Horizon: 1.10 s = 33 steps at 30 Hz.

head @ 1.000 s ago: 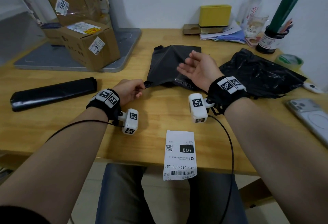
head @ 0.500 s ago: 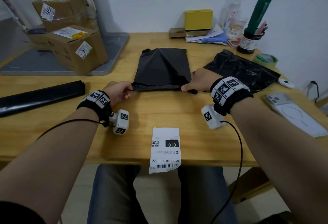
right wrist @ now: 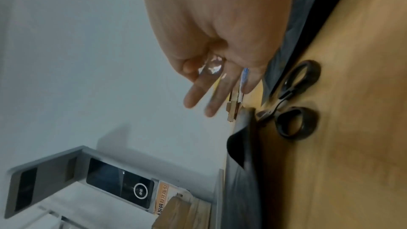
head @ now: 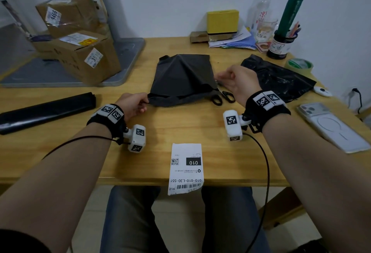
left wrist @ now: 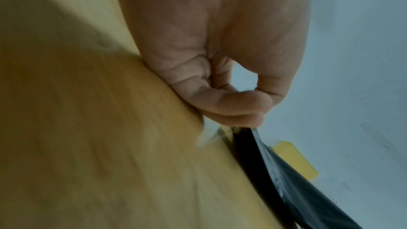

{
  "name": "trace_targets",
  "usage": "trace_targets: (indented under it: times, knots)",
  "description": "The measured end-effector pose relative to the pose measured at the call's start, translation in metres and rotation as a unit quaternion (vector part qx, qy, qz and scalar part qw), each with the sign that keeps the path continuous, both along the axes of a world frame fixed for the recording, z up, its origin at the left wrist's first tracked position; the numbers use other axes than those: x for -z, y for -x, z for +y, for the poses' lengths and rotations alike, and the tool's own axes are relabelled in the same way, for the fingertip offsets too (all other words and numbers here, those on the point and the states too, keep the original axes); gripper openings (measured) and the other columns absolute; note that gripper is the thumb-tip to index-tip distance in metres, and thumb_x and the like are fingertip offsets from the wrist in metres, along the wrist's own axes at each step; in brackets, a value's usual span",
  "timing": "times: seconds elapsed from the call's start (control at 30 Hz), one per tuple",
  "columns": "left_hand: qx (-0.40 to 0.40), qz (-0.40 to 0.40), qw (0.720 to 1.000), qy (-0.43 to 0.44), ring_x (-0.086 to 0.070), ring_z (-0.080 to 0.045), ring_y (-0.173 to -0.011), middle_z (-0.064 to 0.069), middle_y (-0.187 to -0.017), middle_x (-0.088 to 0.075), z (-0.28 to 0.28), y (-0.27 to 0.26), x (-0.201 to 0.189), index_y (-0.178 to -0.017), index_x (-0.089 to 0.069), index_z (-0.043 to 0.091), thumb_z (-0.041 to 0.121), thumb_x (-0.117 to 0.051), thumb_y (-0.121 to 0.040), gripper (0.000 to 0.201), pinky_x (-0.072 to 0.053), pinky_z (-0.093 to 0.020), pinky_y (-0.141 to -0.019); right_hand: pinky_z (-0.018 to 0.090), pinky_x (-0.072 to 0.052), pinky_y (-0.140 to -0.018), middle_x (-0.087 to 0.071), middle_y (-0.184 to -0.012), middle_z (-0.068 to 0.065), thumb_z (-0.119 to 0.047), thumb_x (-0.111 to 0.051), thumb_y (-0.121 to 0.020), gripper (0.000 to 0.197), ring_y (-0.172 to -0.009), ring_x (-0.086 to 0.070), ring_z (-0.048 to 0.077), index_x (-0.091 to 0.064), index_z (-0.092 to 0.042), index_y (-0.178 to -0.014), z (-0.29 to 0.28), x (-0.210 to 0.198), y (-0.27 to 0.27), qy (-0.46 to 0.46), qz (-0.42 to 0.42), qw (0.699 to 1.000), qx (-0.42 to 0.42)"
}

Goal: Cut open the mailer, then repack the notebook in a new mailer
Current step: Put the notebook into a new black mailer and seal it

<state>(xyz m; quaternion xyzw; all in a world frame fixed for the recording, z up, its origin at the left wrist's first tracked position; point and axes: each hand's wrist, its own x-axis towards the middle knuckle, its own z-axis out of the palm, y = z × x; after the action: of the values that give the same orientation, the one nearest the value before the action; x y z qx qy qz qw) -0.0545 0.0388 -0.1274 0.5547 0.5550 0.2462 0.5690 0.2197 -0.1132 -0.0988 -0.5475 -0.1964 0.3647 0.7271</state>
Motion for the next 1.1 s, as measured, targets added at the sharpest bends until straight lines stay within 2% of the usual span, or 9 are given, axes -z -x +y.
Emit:
trace_targets:
  times: [0.07,0.13,0.2,0.37,0.43,0.53,0.73,1.0,1.1]
  knots:
    - [0.002,0.0,1.0,0.001,-0.049,-0.017,-0.049,-0.01,-0.062,-0.05,0.0,0.0,0.0,-0.08,-0.057,0.002,0.003,-0.06,-0.084,0.006,-0.04,-0.016,-0.037,0.039,-0.06,-0.077,-0.05,-0.049,0.002,-0.001,-0.05,-0.094,0.026,-0.052,-0.055,0.023,-0.045,-0.013,-0.071,0.001,-0.001,-0.002,-0.015,0.04,0.999,0.024]
    - [0.004,-0.001,1.0,0.002,-0.049,-0.018,-0.05,-0.01,-0.062,-0.051,0.0,0.001,-0.001,-0.081,-0.057,0.001,0.003,-0.06,-0.085,0.005,-0.04,-0.016,-0.037,0.034,-0.055,-0.056,-0.03,-0.048,-0.002,-0.004,-0.049,-0.095,0.026,-0.042,-0.029,0.016,-0.042,-0.017,-0.074,-0.001,-0.004,-0.002,0.011,0.035,0.999,0.027]
    - [0.006,-0.003,1.0,0.002,-0.048,-0.018,-0.051,-0.01,-0.062,-0.051,0.0,0.001,-0.001,-0.081,-0.057,0.002,0.003,-0.06,-0.085,0.005,-0.04,-0.016,-0.038,0.026,-0.026,-0.04,-0.025,-0.052,-0.003,-0.008,-0.05,-0.094,0.029,-0.041,-0.019,0.014,-0.037,-0.021,-0.072,-0.003,-0.007,-0.005,0.078,-0.032,0.996,0.021]
    - [0.003,-0.012,1.0,0.001,-0.05,-0.018,-0.05,-0.008,-0.055,-0.054,-0.001,0.002,-0.001,-0.084,-0.057,0.001,0.004,-0.06,-0.087,0.005,-0.041,-0.017,-0.038,0.025,-0.026,-0.044,-0.024,-0.063,0.003,-0.007,-0.05,-0.093,0.03,-0.05,-0.024,0.018,-0.034,-0.021,-0.071,-0.007,-0.006,-0.012,0.247,-0.335,0.906,-0.072]
    - [0.006,-0.021,1.0,0.009,-0.056,-0.017,-0.048,-0.011,-0.068,-0.058,-0.001,0.004,-0.002,-0.087,-0.056,0.003,0.006,-0.057,-0.089,0.004,-0.043,-0.018,-0.039,0.024,-0.029,-0.042,-0.034,-0.066,0.004,-0.009,-0.047,-0.101,0.011,-0.05,-0.029,0.018,-0.048,-0.02,-0.098,-0.011,-0.003,-0.012,0.266,-0.347,0.891,-0.118]
    - [0.017,-0.019,1.0,0.012,-0.064,-0.017,-0.053,-0.012,-0.09,-0.061,-0.003,0.006,-0.004,-0.103,-0.05,0.011,0.003,-0.044,-0.093,0.014,-0.045,-0.02,-0.038,0.022,-0.03,-0.04,-0.045,-0.07,0.001,-0.012,-0.044,-0.104,0.033,-0.048,-0.031,0.017,-0.051,-0.033,-0.129,-0.016,0.0,-0.014,0.276,-0.374,0.871,-0.161]
    - [0.131,-0.008,0.991,-0.034,-0.071,-0.018,-0.077,-0.006,-0.108,-0.073,-0.002,0.012,-0.006,-0.13,-0.049,0.03,-0.011,-0.045,-0.095,0.054,-0.049,-0.023,-0.049,0.026,-0.026,-0.042,-0.048,-0.063,-0.003,0.006,-0.064,-0.089,0.048,-0.052,-0.026,0.019,-0.072,-0.025,-0.125,-0.014,0.006,-0.015,0.264,-0.426,0.849,-0.164]
    - [0.153,0.058,0.981,-0.108,-0.067,-0.012,-0.072,0.003,-0.107,-0.072,0.019,0.004,-0.007,-0.111,-0.073,0.027,-0.005,-0.057,-0.093,0.039,-0.051,-0.021,-0.048,0.024,-0.027,-0.04,-0.054,-0.053,-0.003,0.012,-0.063,-0.084,0.045,-0.044,-0.027,0.018,-0.078,-0.027,-0.099,-0.002,0.003,-0.014,0.303,-0.437,0.827,-0.183]
    - [0.155,0.072,0.977,-0.127,-0.063,-0.012,-0.074,0.006,-0.106,-0.071,0.024,0.001,-0.006,-0.108,-0.074,0.027,0.001,-0.062,-0.092,0.034,-0.051,-0.02,-0.048,0.023,-0.027,-0.038,-0.054,-0.041,-0.014,0.01,-0.066,-0.085,0.038,-0.044,-0.027,0.018,-0.079,-0.025,-0.093,-0.001,0.004,-0.014,0.298,-0.436,0.83,-0.179]
